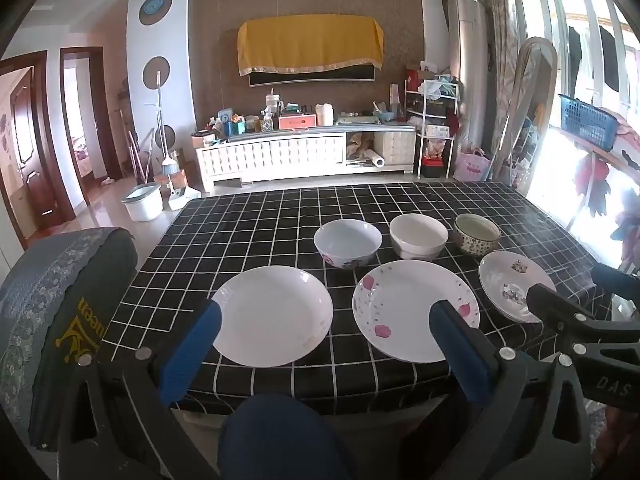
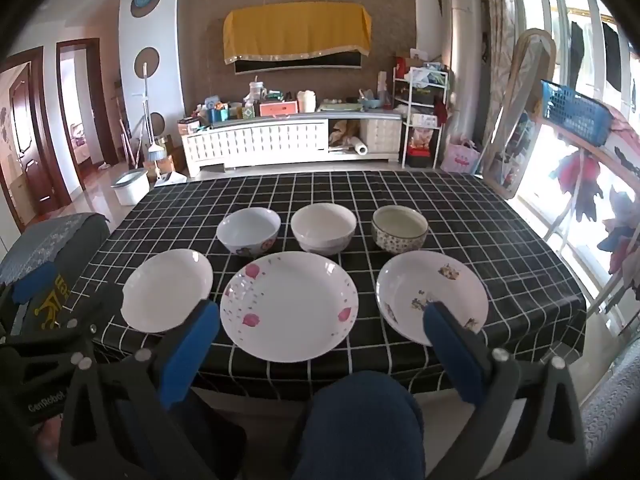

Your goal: Organize plates and bowls

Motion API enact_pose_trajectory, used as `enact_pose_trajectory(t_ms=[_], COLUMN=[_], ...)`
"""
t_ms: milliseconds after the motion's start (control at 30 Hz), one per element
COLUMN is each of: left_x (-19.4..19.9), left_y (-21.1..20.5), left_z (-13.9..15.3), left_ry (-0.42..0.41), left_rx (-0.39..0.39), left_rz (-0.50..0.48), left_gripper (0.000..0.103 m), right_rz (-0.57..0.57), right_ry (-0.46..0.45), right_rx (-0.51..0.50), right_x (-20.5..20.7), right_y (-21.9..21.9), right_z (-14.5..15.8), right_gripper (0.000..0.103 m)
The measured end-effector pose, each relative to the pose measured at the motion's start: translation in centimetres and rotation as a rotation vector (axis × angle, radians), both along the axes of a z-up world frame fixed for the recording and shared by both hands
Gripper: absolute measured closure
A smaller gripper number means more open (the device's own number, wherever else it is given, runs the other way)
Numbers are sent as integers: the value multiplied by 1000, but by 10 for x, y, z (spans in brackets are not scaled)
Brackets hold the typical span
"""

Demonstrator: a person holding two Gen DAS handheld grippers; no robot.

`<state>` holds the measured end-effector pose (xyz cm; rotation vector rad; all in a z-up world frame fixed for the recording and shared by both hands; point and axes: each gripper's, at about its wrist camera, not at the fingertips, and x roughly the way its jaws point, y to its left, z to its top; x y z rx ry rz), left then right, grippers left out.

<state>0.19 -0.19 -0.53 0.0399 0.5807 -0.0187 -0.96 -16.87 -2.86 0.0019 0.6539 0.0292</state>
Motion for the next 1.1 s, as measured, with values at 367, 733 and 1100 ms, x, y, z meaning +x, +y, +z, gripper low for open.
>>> enact_pose_trajectory(t_ms=[367,733,1100], left_x=[0,-2,-1], left_y=[0,-3,-3], left_z=[-2,-4,-4], left_ry=[3,7,6], left_rx=[-3,-4,-3], left_rz=[-3,-7,-5], left_gripper=[0,0,0], right_rz=[-6,-15,-15], right_ry=[8,10,9], right_rx=[-9,-13,-13], right_x=[0,1,0], right_y=[1,-1,-1], right_z=[-1,-3,-3], right_gripper=[0,0,0])
